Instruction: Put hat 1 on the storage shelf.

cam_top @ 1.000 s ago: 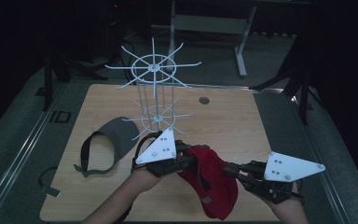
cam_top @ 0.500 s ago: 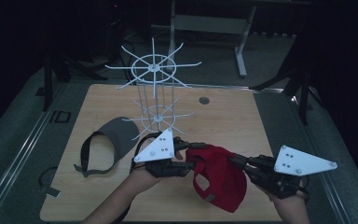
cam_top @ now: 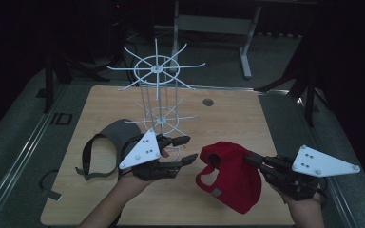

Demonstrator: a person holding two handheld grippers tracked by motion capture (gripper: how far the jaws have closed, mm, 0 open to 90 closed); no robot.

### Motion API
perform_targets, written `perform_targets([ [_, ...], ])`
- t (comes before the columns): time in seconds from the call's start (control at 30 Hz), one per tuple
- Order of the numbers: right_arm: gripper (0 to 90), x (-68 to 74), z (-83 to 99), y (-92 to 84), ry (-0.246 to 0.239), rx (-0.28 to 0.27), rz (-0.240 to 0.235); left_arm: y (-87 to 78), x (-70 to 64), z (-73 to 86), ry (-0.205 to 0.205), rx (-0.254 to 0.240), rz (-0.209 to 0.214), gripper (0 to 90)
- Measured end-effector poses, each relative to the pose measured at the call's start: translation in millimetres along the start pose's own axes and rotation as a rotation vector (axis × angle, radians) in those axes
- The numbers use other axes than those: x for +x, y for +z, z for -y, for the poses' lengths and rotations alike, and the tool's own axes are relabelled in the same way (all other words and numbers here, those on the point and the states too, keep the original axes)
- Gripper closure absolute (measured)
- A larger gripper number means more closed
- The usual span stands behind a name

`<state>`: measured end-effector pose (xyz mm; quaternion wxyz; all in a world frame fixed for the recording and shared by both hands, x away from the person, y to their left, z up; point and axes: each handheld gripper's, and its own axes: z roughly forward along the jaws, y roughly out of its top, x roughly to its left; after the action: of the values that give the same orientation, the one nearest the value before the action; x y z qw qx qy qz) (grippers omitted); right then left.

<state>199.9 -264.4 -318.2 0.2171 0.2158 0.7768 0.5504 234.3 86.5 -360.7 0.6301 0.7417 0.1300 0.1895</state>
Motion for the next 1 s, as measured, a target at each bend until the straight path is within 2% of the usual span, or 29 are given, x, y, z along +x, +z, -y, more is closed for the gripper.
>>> perform_targets([
  [0.23,88.7,-6.8,-3.5,-5.9,0.023,-0.018,0.038,-10.5,-3.7,24.8,-0.003,0.017,-0.005,44.5],
  [0.43,88.7,-11.3,-14.2,-12.1,0.025,-0.047,0.069,-16.3,-5.3,49.7,-0.034,0.038,-0.010,41.9],
  [0.53,88.6,-14.7,-21.9,-15.7,0.019,-0.068,0.096,-20.3,-4.9,61.7,-0.061,0.034,-0.007,38.3],
  [0.57,88.6,-16.3,-24.5,-16.6,0.020,-0.074,0.108,-21.3,-4.7,65.9,-0.070,0.032,-0.017,33.3],
  [0.6,88.6,-18.1,-27.2,-17.1,0.016,-0.077,0.116,-21.9,-4.3,70.1,-0.082,0.042,-0.033,26.0],
  [0.63,88.6,-20.1,-29.8,-17.5,0.019,-0.082,0.123,-22.6,-3.3,74.5,-0.089,0.056,-0.038,24.7],
  [0.7,88.6,-23.7,-34.8,-17.5,0.021,-0.085,0.136,-24.3,-3.1,84.2,-0.101,0.064,-0.062,14.6],
  [0.8,88.6,-27.9,-42.5,-15.3,0.015,-0.083,0.159,-26.5,-1.8,99.1,-0.127,0.087,-0.078,14.6],
  [0.83,88.6,-27.9,-42.5,-15.3,0.015,-0.083,0.159,-26.5,-1.8,99.1,-0.127,0.087,-0.078,14.5],
  [0.9,88.6,-32.7,-50.2,-12.0,0.009,-0.081,0.194,-27.0,-2.6,115.3,-0.127,0.135,-0.081,12.9],
  [1.0,88.6,-38.5,-56.4,-9.5,0.017,-0.088,0.207,-28.4,-3.6,130.2,-0.141,0.167,-0.087,12.9],
])
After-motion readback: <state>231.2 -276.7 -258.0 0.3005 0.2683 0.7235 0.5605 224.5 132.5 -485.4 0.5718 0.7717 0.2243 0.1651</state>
